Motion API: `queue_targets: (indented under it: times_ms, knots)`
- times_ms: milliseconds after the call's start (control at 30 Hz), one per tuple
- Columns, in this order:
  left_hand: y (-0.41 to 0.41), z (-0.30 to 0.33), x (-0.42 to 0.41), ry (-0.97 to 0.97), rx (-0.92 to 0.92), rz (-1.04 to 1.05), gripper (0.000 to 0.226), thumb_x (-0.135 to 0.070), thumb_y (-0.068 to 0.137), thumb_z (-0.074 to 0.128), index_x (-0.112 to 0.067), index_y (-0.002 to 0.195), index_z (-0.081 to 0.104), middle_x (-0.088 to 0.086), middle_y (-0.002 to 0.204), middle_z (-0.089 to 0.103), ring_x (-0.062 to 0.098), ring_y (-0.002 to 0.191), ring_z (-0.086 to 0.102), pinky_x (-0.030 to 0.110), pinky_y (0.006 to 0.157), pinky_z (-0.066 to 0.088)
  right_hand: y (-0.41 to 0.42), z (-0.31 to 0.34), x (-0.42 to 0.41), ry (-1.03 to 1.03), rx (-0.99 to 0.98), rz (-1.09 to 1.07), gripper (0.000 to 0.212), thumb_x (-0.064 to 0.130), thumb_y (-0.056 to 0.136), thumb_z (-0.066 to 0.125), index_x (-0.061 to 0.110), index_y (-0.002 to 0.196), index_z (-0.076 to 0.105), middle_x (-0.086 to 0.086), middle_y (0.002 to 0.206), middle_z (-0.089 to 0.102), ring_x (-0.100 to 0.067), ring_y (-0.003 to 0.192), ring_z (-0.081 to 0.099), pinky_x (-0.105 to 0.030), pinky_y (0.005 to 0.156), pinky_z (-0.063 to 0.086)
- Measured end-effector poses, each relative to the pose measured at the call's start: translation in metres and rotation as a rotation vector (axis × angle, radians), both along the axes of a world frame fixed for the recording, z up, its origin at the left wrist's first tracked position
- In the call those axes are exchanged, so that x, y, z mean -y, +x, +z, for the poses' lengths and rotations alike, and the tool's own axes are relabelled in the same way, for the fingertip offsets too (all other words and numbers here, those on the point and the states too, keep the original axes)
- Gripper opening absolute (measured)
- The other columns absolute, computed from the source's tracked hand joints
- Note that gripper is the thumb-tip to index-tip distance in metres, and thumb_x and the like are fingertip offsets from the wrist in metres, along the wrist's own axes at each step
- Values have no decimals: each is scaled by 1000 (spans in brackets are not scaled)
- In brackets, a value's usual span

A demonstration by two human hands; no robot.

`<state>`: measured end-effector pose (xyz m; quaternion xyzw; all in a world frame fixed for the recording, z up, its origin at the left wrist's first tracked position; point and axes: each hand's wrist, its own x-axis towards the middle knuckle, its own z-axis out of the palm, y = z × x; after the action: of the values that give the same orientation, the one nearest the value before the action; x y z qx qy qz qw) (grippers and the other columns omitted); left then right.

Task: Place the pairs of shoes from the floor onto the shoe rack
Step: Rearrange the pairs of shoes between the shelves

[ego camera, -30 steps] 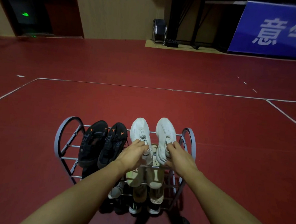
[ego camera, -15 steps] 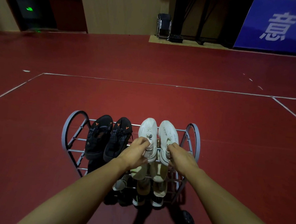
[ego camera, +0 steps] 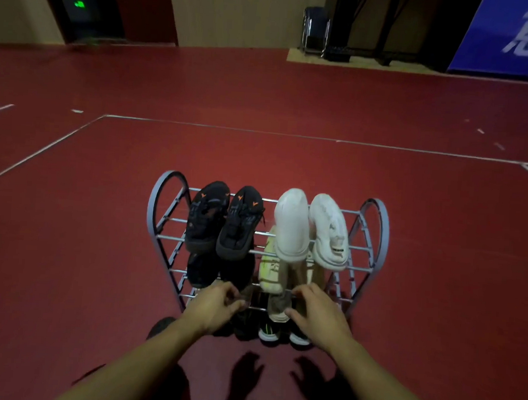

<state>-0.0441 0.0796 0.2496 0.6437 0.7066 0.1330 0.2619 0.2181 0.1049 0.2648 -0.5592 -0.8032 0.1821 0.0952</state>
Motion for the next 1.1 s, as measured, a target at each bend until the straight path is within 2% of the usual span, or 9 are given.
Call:
queue_targets:
  times_ms: [167, 267, 367, 500, 567, 667, 833, 1000, 1100]
  knots:
    - [-19, -48, 4, -122, 126, 183, 29, -55, 89, 60, -27, 86, 59, -4, 85, 67, 15, 81, 64, 31, 70, 51, -30, -54, 0, -323, -161, -150, 56, 55, 91, 60, 27, 137, 47, 5, 135, 52, -17, 115, 58, -33, 89, 50]
    - [-31, -65, -10, -204, 439, 439, 39, -54, 90, 62, -15, 91, 65, 8, 92, 72, 23, 84, 68, 37, 76, 53, -54, -69, -10, -532, -363, -233, 65, 49, 91, 64, 20, 145, 41, -2, 138, 53, -19, 116, 58, -27, 84, 43]
    - [-39, -72, -17, -291, 744, 611, 33, -50, 93, 61, -17, 94, 66, 2, 95, 71, 18, 86, 66, 35, 79, 53, -78, -88, -22, -617, -485, -266, 68, 50, 89, 66, 24, 146, 38, 0, 124, 57, -18, 102, 59, -25, 76, 43]
    - [-45, -94, -23, -275, 939, 737, 37, -52, 94, 60, -18, 104, 70, 2, 102, 74, 20, 96, 67, 37, 83, 55, -106, -114, -36, -652, -584, -248, 71, 48, 90, 66, 36, 149, 30, -1, 131, 57, -21, 117, 59, -34, 90, 47]
    - [-50, -105, -35, -262, 1043, 867, 42, -53, 94, 59, -15, 109, 70, 5, 105, 75, 23, 97, 69, 34, 73, 54, -122, -115, -44, -633, -703, -272, 66, 42, 91, 67, 38, 147, 33, 1, 122, 59, -18, 111, 61, -31, 90, 49]
    - [-58, -116, -55, -197, 1245, 999, 44, -46, 97, 57, -7, 117, 67, 9, 103, 74, 24, 91, 68, 34, 69, 54, -149, -120, -51, -650, -852, -293, 47, 33, 93, 67, 34, 135, 44, 9, 91, 66, -3, 83, 66, -17, 71, 49]
    - [-63, -134, -70, -162, 1396, 1086, 38, -26, 101, 56, 2, 128, 59, 20, 118, 70, 32, 113, 66, 47, 98, 54, -185, -132, -48, -793, -1015, -382, 35, 30, 91, 70, 33, 122, 56, 10, 96, 73, -4, 89, 69, -26, 84, 53]
    - [-61, -132, -67, -209, 1472, 1038, 34, -18, 102, 54, 1, 130, 58, 19, 121, 68, 30, 115, 64, 40, 90, 55, -189, -128, -49, -838, -1189, -553, 25, 24, 93, 68, 19, 118, 66, -5, 109, 73, -18, 100, 70, -34, 95, 55]
    - [-56, -131, -61, -258, 1542, 1018, 35, -21, 104, 50, -1, 131, 57, 17, 124, 68, 25, 118, 63, 38, 78, 62, -188, -130, -44, -740, -1141, -583, 20, 24, 90, 72, 17, 109, 71, -9, 98, 76, -20, 94, 72, -43, 96, 55]
